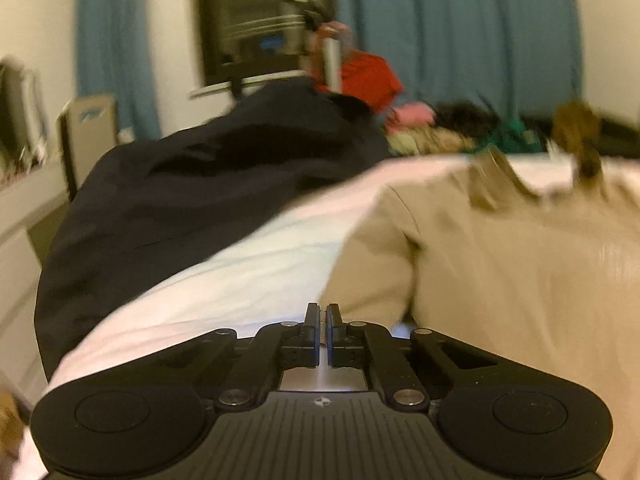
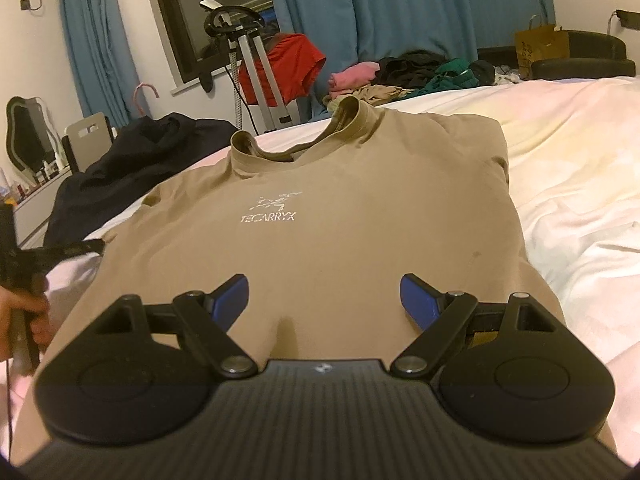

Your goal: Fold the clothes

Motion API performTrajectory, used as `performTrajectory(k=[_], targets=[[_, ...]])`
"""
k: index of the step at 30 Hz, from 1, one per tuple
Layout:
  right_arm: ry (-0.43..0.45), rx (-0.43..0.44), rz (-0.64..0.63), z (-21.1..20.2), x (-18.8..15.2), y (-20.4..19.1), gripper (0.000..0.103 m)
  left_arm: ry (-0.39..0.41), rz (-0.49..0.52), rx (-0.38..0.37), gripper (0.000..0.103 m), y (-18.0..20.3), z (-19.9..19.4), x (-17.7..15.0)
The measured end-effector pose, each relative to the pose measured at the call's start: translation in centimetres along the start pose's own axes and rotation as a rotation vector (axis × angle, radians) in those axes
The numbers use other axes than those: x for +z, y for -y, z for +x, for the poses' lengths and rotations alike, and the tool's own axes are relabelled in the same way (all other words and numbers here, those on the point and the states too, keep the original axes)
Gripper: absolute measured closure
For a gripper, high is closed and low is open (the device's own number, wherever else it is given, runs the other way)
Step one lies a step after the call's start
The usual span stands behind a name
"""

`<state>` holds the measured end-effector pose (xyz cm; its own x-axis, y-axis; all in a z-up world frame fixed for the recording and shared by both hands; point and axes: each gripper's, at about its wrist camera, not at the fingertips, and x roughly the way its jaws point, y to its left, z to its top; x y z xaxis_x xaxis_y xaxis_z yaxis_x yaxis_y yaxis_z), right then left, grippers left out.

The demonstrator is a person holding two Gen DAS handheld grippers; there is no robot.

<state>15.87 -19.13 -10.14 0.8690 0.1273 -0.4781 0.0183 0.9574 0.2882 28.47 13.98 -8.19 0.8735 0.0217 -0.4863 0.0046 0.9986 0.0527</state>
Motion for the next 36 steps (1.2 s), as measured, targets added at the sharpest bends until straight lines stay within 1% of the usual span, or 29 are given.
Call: performTrajectory(k=[5,7,10,11,12,14,15,16,18,19,21,23,25,26,27,28,30,32,34,35,36], targets=[[0.001,0.004,0.031,-0.1,0.0,0.4,0.019,0.024,-0.235,-0.047,0.100,-3.1,-1.1,1.2],[-0.003,0.008,0.036,-0.1,0.1,0.6,0.019,0.038,-0.302,-0.067,0.100,-3.8,-1.5,1.5],[-0.009,0.015,0.040,0.0,0.0,0.6,0.019,0.025,-0.341,-0.080,0.099,-4.3,-1.6,1.2],[-0.010,0.017,0.042,0.0,0.0,0.6,0.019,0.019,-0.351,-0.083,0.096,-4.5,-1.6,1.1],[-0.010,0.018,0.042,0.0,0.0,0.6,0.019,0.013,-0.361,-0.086,0.090,-4.6,-1.6,1.0],[-0.013,0.019,0.045,0.0,0.0,0.6,0.019,0.000,-0.382,-0.093,0.087,-4.9,-1.6,0.8],[-0.014,0.020,0.047,0.0,0.0,0.6,0.019,-0.006,-0.392,-0.096,0.083,-5.1,-1.7,0.7],[-0.019,0.021,0.051,0.1,0.0,0.6,0.019,-0.012,-0.403,-0.100,0.077,-5.2,-1.7,0.6],[-0.027,0.025,0.059,0.1,-0.1,0.6,0.019,-0.046,-0.449,-0.137,0.031,-5.3,-1.2,0.1],[-0.032,0.028,0.058,0.2,-0.1,0.6,0.019,-0.056,-0.480,-0.150,0.027,-5.3,-0.9,-0.1],[-0.042,0.030,0.055,0.4,-0.3,0.5,0.019,-0.067,-0.526,-0.167,0.030,-5.2,-0.4,-0.3],[-0.049,0.030,0.053,0.5,-0.3,0.4,0.019,-0.058,-0.534,-0.163,0.032,-5.0,0.0,0.2],[-0.051,0.030,0.053,0.5,-0.4,0.3,0.019,-0.049,-0.542,-0.159,0.043,-4.7,0.3,0.6],[-0.050,0.028,0.052,0.6,-0.4,0.3,0.019,-0.044,-0.547,-0.157,0.055,-4.6,0.5,0.9],[-0.048,0.025,0.049,0.7,-0.3,0.2,0.019,-0.040,-0.551,-0.155,0.065,-4.5,0.7,1.1],[-0.046,0.025,0.049,0.8,-0.2,0.2,0.019,-0.035,-0.555,-0.153,0.069,-4.3,0.9,1.4],[-0.036,0.024,0.044,0.9,0.0,0.1,0.019,-0.026,-0.563,-0.148,0.098,-4.1,1.2,1.9],[-0.024,0.007,0.023,1.0,0.0,0.0,0.019,-0.017,-0.571,-0.144,0.099,-3.8,1.6,2.4],[-0.034,0.000,0.022,1.3,0.1,0.4,0.019,-0.008,-0.579,-0.140,0.100,-3.6,1.9,2.8],[-0.037,0.004,0.039,1.4,0.2,0.7,0.019,0.000,-0.580,-0.118,0.102,-3.5,2.2,3.4],[-0.033,0.007,0.051,1.5,0.4,1.0,0.019,0.010,-0.580,-0.085,0.102,-3.5,2.6,4.2]])
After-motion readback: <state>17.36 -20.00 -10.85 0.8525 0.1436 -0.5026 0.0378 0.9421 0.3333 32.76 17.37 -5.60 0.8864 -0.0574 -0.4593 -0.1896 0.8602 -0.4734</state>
